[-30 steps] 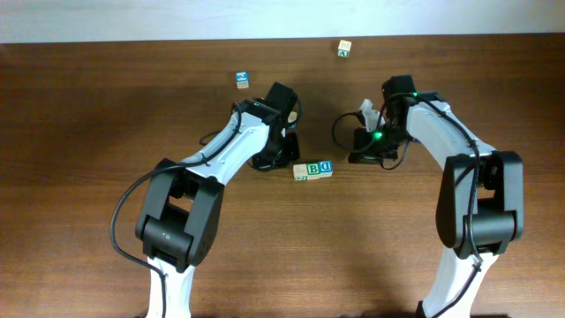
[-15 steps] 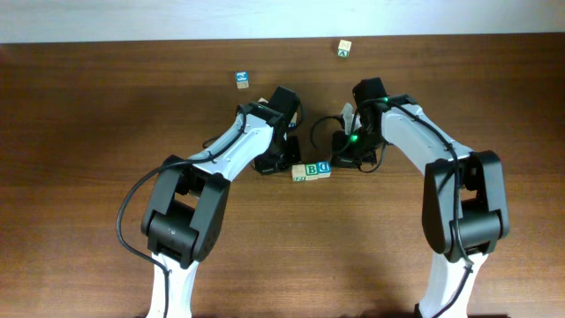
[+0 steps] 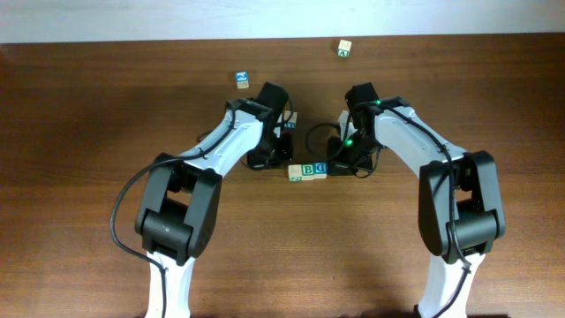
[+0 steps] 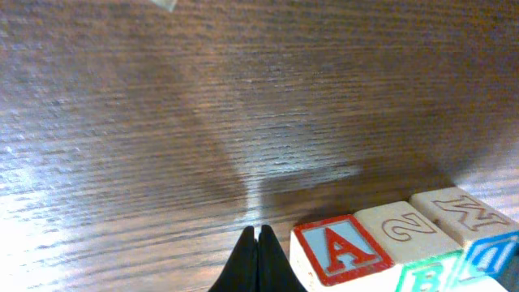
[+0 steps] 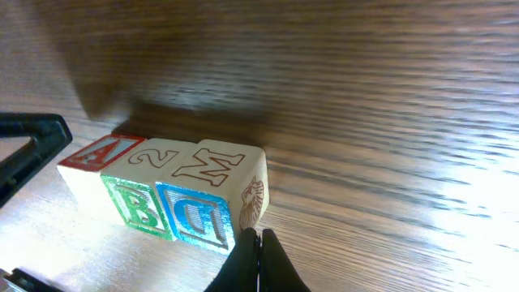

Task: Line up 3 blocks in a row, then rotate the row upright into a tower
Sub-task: 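Bring both grippers down to either end of the block row, then press the row ends inward with both grippers to align the blocks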

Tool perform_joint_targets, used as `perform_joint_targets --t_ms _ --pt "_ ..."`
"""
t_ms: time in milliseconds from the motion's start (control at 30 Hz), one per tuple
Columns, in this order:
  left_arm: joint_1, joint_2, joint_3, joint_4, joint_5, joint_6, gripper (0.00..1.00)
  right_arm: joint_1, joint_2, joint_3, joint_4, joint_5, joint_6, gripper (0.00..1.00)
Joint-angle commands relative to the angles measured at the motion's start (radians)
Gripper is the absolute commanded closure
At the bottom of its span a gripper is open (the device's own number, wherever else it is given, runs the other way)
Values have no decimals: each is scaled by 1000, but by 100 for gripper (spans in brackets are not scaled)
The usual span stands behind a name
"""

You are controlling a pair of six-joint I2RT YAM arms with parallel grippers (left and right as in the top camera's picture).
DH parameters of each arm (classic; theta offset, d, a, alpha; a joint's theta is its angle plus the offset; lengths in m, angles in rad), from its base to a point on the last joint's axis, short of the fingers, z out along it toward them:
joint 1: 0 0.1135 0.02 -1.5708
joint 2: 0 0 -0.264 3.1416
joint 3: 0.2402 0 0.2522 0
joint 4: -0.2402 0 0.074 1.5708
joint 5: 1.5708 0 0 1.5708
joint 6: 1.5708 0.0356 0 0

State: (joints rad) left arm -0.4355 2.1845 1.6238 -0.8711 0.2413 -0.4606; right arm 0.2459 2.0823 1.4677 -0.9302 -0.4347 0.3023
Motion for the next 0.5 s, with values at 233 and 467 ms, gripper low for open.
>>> perform_joint_targets --t_ms 233,467 --pt "19 9 -5 -1 63 105 100 -131 -164 -9 -76 -26 -129 95" --pt "19 9 -5 -11 97 205 100 -182 -256 -126 56 -136 -190 95"
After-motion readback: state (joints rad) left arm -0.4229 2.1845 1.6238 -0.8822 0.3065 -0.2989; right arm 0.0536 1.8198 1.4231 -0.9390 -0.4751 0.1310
